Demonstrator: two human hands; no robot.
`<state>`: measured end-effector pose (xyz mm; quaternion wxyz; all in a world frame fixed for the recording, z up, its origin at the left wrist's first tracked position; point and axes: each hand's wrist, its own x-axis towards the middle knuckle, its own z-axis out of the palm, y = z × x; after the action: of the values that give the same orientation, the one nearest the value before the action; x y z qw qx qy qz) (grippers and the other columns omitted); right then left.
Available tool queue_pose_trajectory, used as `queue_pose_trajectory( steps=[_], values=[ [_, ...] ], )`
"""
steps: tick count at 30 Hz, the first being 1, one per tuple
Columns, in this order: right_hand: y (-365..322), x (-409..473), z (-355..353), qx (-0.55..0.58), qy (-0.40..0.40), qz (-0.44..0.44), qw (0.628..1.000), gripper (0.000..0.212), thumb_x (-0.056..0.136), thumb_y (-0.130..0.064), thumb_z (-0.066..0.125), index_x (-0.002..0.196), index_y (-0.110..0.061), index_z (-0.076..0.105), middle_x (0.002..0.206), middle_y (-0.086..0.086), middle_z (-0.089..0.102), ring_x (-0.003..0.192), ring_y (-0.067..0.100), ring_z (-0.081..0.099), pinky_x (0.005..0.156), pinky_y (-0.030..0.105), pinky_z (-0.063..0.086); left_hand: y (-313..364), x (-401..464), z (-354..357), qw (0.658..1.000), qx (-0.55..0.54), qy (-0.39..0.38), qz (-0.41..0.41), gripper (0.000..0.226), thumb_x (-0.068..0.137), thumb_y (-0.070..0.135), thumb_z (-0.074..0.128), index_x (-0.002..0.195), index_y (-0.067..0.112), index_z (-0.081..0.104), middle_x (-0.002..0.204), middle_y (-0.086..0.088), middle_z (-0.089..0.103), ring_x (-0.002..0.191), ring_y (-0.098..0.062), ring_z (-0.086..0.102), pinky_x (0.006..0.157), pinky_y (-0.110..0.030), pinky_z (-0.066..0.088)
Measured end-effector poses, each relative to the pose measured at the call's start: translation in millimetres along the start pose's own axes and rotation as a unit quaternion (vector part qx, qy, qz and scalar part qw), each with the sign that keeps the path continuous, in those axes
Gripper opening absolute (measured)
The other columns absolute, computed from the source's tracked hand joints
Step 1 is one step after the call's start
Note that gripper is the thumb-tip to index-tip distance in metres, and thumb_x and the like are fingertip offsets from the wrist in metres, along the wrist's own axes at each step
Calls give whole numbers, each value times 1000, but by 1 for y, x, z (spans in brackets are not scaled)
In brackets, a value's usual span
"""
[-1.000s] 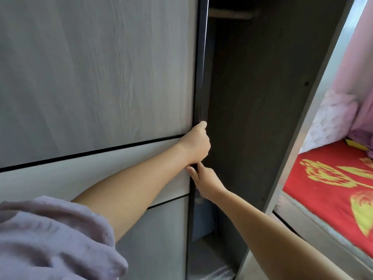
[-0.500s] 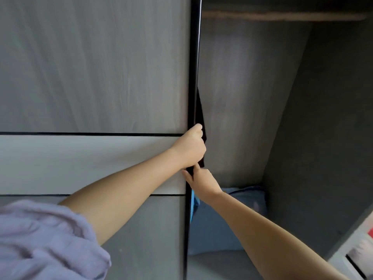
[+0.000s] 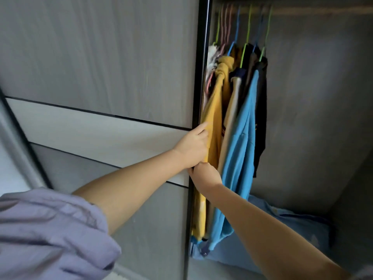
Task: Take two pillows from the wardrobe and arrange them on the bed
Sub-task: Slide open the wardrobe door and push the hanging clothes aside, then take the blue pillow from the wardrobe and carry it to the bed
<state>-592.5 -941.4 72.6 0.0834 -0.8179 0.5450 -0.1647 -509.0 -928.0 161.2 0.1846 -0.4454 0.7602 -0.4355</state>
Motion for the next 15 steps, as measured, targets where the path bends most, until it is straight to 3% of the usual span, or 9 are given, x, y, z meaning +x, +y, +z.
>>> queue_pose_trajectory(
  steps=[2,5,9,13,15],
  values=[
    [-10,5,3,-11,-10,-3,1000,26,99,-13,35,109,-7,58,98,12,64,90,31,63,64,32,42,-2,-8,7,999,6,-36,-10,31,98,22,42,113,12,68,128,-14,60,131,-37,37,117,-51,-6],
    [-22,9,8,-38,-23,-19,999,32,93,3,39,120,-6,54,117,14,60,102,29,62,70,31,46,-3,-16,14,997,36,-54,-28,39,99,34,41,124,11,61,137,-13,53,137,-35,32,118,-51,-4],
    [-22,11,9,-89,-28,-36,995,34,93,4,41,124,-2,52,120,15,60,106,28,61,82,33,52,0,-19,19,997,51,-39,-32,51,101,40,32,133,7,52,146,-16,43,141,-35,26,119,-50,1],
    [-22,9,5,-114,-30,-51,992,34,92,5,43,123,-4,53,120,15,58,104,29,61,78,33,52,2,-18,18,998,47,-39,-34,47,100,36,37,134,7,51,147,-15,42,141,-35,24,119,-51,-1],
    [-18,5,1,-110,-28,-56,992,39,91,5,44,128,-6,48,117,14,56,96,28,60,68,33,50,2,-19,18,998,44,-36,-38,44,99,31,40,133,6,52,145,-16,44,140,-35,25,118,-51,-2]
  ],
)
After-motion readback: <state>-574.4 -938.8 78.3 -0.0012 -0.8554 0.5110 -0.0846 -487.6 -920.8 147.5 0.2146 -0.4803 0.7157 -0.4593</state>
